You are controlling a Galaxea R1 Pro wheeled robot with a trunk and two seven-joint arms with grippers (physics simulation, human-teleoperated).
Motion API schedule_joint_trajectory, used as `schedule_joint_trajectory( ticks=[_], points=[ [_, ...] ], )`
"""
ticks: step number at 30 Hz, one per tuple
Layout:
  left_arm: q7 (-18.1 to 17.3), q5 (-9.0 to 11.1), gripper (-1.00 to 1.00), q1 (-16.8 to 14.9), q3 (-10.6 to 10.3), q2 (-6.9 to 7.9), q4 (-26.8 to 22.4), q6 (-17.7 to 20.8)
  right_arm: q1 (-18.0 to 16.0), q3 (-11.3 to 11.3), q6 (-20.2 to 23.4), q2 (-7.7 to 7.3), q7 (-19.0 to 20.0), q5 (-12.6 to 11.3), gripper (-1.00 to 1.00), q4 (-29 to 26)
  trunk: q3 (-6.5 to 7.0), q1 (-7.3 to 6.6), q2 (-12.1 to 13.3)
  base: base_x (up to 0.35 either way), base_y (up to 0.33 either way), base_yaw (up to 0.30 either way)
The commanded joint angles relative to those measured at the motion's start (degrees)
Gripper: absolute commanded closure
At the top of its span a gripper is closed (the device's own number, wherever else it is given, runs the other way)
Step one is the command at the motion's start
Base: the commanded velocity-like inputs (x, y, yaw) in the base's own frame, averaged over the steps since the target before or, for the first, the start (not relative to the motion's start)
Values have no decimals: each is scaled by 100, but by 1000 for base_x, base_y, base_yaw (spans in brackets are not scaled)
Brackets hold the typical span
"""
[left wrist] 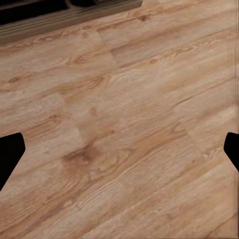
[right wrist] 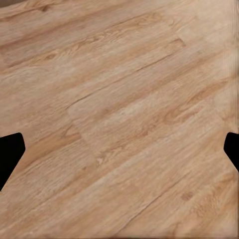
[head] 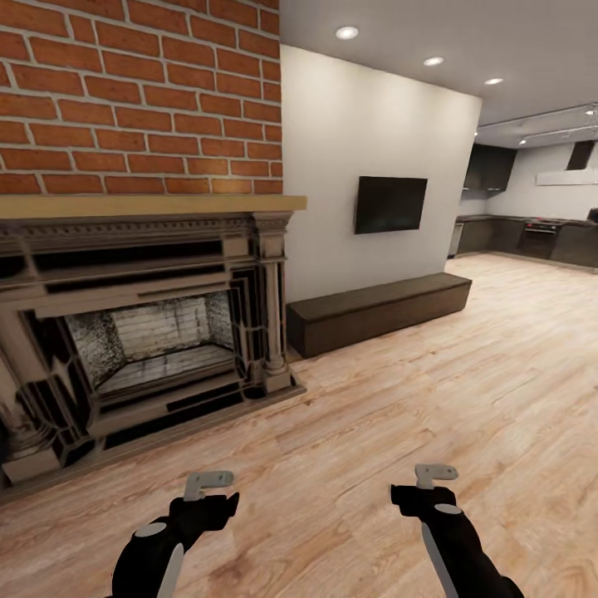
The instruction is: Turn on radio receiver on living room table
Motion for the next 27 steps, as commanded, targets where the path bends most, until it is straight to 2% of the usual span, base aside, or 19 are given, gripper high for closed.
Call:
schedule_joint_trajectory(
  ticks=[1, 27],
  points=[
    [0, 1, -100, 2, 0, 0, 0, 1, 1, 0, 0, 0, 0, -5, -100, 4, 0, 0, 0, 0, 0, -265],
    [-2, -4, -100, 3, 0, 6, 9, 2, 1, 0, 9, 0, 61, -23, -100, 16, 0, 0, 0, 0, 0, -266]
  ],
)
